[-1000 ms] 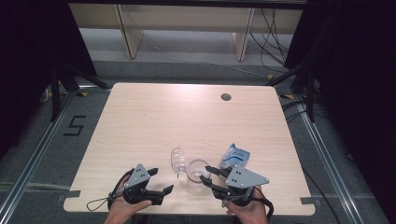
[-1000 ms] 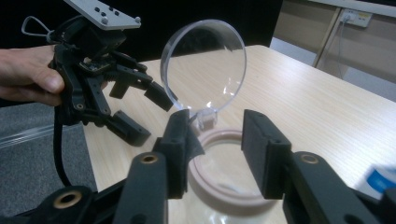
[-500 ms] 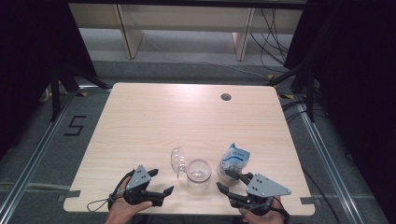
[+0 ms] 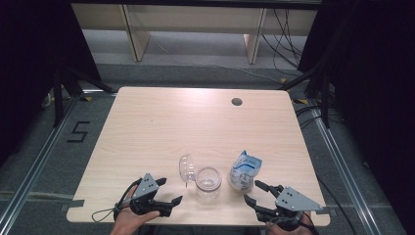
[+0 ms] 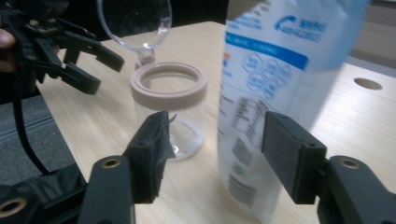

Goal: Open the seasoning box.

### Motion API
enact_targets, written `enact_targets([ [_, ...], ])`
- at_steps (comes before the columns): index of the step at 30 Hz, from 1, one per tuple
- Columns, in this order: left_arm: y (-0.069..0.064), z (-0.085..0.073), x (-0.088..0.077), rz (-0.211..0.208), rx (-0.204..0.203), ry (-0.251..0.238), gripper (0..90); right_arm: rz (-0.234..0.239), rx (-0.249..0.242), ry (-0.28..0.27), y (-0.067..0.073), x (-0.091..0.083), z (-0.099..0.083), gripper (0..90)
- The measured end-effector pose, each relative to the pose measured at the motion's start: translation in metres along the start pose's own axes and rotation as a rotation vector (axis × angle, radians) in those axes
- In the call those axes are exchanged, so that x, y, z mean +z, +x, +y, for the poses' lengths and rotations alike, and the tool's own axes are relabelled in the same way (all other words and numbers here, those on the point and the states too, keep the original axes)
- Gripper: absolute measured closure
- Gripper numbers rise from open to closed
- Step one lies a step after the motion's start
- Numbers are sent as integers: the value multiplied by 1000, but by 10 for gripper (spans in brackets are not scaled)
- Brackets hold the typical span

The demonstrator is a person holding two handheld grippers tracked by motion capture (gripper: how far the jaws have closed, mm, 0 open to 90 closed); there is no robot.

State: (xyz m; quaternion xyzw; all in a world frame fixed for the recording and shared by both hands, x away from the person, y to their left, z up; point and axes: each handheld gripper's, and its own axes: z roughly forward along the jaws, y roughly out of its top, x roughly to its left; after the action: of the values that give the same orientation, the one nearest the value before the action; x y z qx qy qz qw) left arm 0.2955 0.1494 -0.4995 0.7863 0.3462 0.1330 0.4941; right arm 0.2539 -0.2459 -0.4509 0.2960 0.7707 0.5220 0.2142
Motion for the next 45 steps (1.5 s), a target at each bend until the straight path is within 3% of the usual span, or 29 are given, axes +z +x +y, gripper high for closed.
enact_targets([
  [3,-1,0,0,0,-5,2,152,-36,8,4,-7,-3,-6,347],
  [6,0,0,0,4,-1,7,152,-41,29,11,-11,-3,-10,306],
  [8,0,0,1,-6,-1,6,152,-59,14,5,-13,-3,-11,296],
  [9,0,0,1,-9,1,6,152,-45,56,4,-12,-1,-13,284],
  [12,0,0,1,-9,-3,3,152,-70,34,-2,-18,-1,-15,262],
  [15,0,0,1,-9,-3,1,152,-58,45,-10,-23,1,-18,232],
  [16,0,0,1,-9,2,2,151,-64,55,9,-24,0,-18,221],
  [17,-1,0,1,-6,-17,2,152,-66,51,-4,-26,1,-19,215],
  [19,-1,0,1,-4,-17,1,152,-65,62,-8,-28,2,-21,198],
  [20,-1,1,0,1,2,8,152,-60,55,-1,-29,2,-20,191],
  [22,-1,1,0,5,-5,11,152,-83,63,1,-28,1,-21,184],
  [26,0,1,1,-7,-1,-2,152,-71,45,4,-31,6,-22,164],
  [30,-3,1,2,-5,-26,-15,152,-54,39,1,-32,12,-23,157],
  [32,-1,2,2,-3,4,-2,152,-40,30,13,-33,15,-23,157],
  [33,-2,2,2,-3,-3,-3,152,-22,30,15,-33,17,-24,157],
  [35,-2,2,2,-4,-1,-5,152,-23,2,-3,-33,21,-24,158],
  [36,-2,2,2,0,-20,-6,152,-30,-22,2,-34,22,-24,157],
  [39,-3,2,2,0,-20,-6,152,-5,16,9,-35,28,-27,158],
  [40,-3,2,2,0,-20,-6,152,-25,-8,4,-37,29,-27,158],
  [41,-3,2,2,0,-21,-6,152,-21,19,11,-36,30,-28,159],
  [43,-2,2,3,-1,-17,-3,152,-8,-17,-12,-41,34,-28,159],
  [44,-1,3,2,-5,3,-3,152,-14,-7,-6,-41,34,-28,159],
  [45,-2,2,3,2,-18,-5,152,3,-13,-10,-42,39,-29,159],
])
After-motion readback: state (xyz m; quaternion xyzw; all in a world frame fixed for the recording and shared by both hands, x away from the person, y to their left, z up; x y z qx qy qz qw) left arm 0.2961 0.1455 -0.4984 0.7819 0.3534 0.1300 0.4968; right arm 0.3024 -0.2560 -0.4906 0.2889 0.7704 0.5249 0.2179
